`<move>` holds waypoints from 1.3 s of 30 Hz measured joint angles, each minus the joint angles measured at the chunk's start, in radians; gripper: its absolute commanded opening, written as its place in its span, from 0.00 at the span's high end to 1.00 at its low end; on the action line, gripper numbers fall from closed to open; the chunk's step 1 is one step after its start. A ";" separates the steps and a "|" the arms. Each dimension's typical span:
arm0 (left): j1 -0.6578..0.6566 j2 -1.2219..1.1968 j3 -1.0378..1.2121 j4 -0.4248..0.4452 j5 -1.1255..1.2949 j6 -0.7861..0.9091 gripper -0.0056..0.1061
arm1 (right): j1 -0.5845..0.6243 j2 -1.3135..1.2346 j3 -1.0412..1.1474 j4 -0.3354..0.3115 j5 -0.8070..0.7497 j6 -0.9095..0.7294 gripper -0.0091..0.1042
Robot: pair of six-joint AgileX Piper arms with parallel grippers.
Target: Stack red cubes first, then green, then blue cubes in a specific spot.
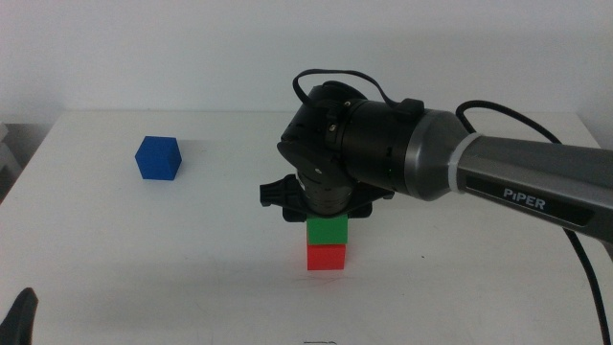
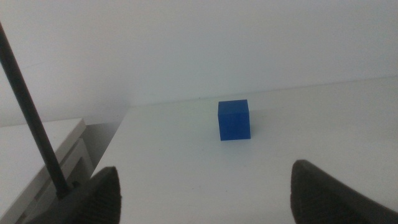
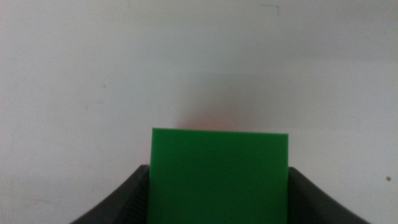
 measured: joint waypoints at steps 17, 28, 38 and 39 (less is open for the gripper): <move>0.000 0.000 0.000 0.000 0.000 0.000 0.11 | 0.000 0.015 0.000 0.004 -0.016 -0.024 0.93; 0.000 0.000 0.000 0.000 0.000 0.000 0.11 | 0.000 0.015 0.000 0.007 -0.016 -0.045 0.27; 0.000 0.000 0.000 0.000 0.000 0.000 0.11 | 0.026 -0.179 0.000 0.015 0.066 -0.109 0.22; 0.000 0.000 0.000 0.000 0.000 0.000 0.11 | 0.029 -0.222 0.000 0.021 0.076 -0.143 0.22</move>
